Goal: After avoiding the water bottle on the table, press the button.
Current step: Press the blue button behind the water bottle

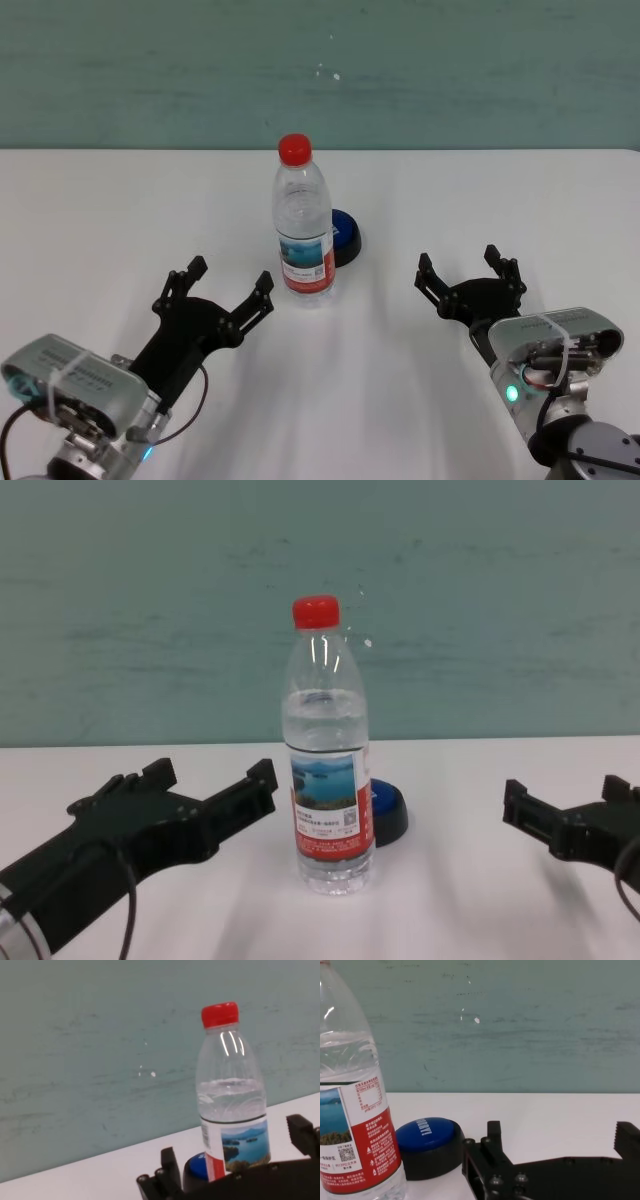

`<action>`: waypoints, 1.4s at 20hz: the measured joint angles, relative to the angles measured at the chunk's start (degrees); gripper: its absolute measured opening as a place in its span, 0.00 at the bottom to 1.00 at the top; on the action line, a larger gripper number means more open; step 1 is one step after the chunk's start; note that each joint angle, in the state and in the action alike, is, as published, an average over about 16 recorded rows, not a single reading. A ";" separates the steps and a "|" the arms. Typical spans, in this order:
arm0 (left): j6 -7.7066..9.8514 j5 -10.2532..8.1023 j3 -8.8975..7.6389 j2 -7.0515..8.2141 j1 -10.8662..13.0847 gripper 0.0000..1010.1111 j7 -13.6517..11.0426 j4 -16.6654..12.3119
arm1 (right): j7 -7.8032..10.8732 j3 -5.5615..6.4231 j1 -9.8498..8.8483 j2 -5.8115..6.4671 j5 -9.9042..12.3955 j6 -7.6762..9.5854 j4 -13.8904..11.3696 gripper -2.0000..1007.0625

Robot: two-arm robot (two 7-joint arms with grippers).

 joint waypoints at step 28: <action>-0.17 -0.19 -0.48 0.06 0.85 1.00 0.27 -0.69 | 0.00 0.00 0.00 0.00 0.00 0.00 0.00 1.00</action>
